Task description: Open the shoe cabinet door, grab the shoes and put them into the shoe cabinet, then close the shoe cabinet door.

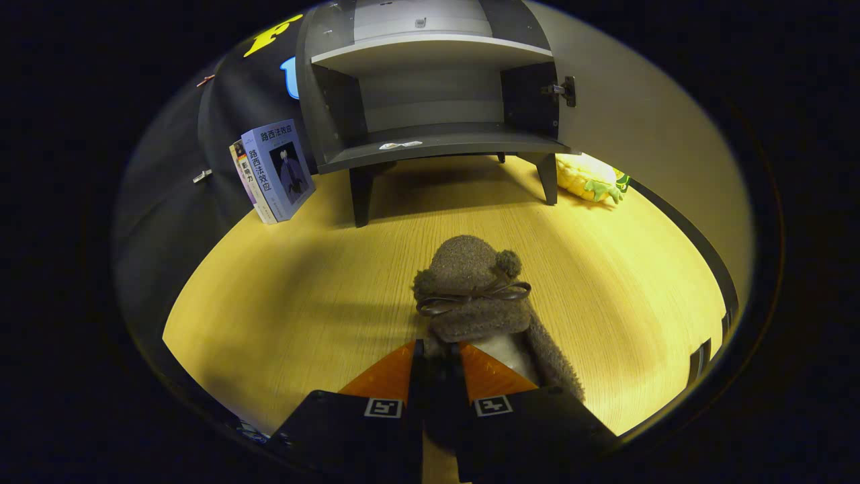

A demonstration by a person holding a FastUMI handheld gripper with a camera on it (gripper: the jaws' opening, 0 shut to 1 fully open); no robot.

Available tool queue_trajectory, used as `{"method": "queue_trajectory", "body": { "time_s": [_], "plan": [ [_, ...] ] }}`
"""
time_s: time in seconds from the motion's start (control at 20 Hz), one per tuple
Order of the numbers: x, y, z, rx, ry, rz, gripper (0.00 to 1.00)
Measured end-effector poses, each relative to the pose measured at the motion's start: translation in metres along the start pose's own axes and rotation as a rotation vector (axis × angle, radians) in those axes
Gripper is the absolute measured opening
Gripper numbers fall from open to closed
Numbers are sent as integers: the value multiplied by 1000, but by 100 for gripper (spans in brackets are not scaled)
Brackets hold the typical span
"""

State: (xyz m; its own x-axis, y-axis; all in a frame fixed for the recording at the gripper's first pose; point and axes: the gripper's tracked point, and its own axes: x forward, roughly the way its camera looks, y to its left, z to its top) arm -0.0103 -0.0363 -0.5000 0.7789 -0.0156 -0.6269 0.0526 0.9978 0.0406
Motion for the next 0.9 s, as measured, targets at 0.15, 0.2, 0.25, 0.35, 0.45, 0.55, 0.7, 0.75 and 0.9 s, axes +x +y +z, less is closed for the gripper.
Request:
{"method": "queue_trajectory", "body": {
  "time_s": [0.15, 0.2, 0.25, 0.35, 0.45, 0.55, 0.7, 0.75, 0.9],
  "plan": [
    [17, -2, 2, -19, 26, -13, 24],
    [21, -3, 4, -28, 29, -16, 19],
    [15, -6, 1, -43, 43, -46, 14],
    [29, -6, 3, -52, 44, -41, 5],
    [23, -4, 6, -49, 48, -40, 5],
    [14, -2, 18, -33, 34, -28, 5],
    [-6, 2, 56, -5, 10, -10, 5],
    [-15, 4, 77, -4, -14, -8, 5],
    [-39, 12, 149, -26, -107, -5, 5]
  ]
}}
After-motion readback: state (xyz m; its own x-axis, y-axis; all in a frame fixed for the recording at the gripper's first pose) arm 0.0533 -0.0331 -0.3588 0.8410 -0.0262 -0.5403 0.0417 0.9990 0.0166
